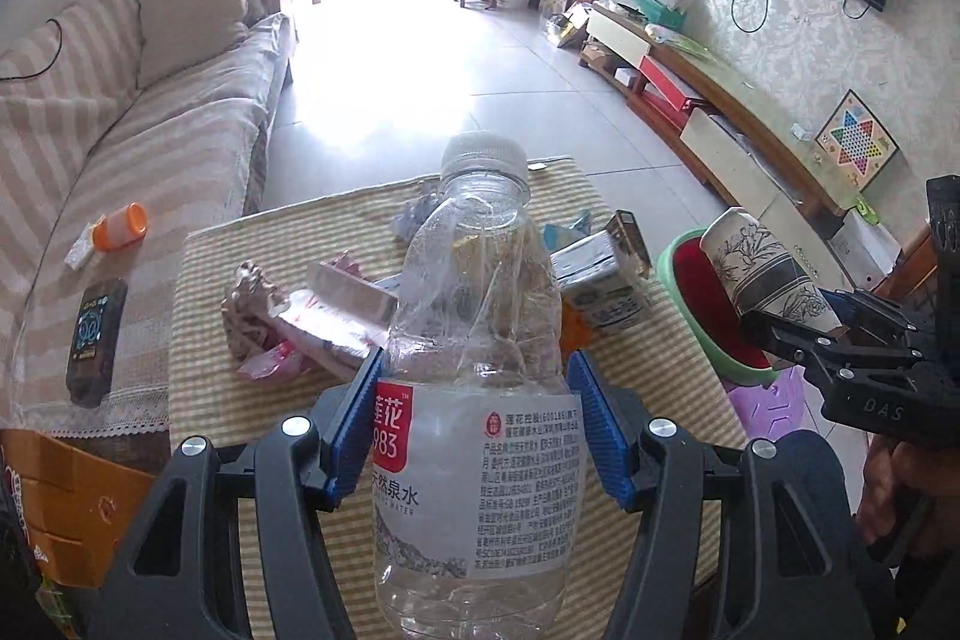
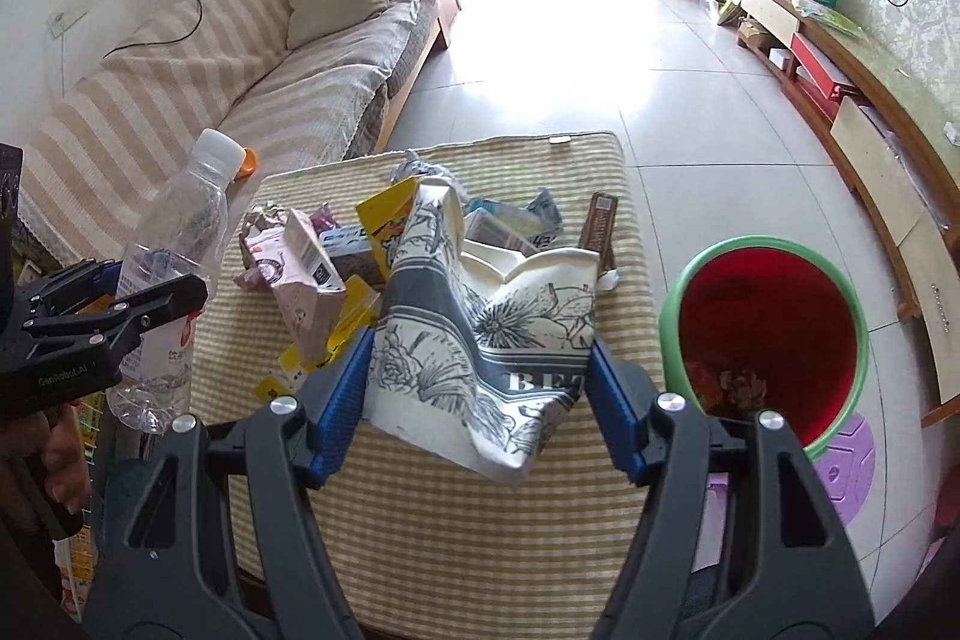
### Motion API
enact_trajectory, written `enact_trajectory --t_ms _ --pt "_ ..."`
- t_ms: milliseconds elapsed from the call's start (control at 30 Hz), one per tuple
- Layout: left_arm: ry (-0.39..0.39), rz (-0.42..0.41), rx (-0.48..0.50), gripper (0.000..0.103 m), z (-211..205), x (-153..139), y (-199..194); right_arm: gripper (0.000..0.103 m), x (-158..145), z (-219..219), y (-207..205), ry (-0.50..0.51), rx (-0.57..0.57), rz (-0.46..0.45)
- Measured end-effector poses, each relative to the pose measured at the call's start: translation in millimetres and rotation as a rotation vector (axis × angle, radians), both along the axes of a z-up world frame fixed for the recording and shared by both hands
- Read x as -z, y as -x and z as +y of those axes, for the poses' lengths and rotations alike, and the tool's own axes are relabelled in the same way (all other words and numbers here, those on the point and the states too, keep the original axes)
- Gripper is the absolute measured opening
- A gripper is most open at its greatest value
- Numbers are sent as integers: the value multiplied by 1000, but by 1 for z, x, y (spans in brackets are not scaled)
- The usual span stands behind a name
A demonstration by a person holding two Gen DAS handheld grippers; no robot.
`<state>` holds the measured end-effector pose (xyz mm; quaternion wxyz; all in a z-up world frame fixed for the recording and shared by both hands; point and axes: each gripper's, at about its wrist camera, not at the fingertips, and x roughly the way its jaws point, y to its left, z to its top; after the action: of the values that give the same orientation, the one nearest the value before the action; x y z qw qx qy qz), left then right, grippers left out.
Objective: Collect trash
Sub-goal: 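Lift the paper cup with the right tool over the bucket while the left tool carries the bottle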
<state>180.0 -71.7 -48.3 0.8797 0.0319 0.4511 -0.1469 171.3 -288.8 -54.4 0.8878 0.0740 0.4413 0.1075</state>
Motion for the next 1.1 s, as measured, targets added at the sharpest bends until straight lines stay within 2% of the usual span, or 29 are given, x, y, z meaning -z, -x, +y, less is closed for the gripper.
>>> enact_trajectory --t_ms 300,800,1100 --pt "25 -6 111 58 -80 -5 -23 65 -6 -72 -9 -13 107 -15" --pt "50 5 310 58 -218 -2 -49 65 3 -183 -18 -34 289 -21" --pt "98 23 391 58 -279 15 -56 65 11 -230 -16 -49 358 -16"
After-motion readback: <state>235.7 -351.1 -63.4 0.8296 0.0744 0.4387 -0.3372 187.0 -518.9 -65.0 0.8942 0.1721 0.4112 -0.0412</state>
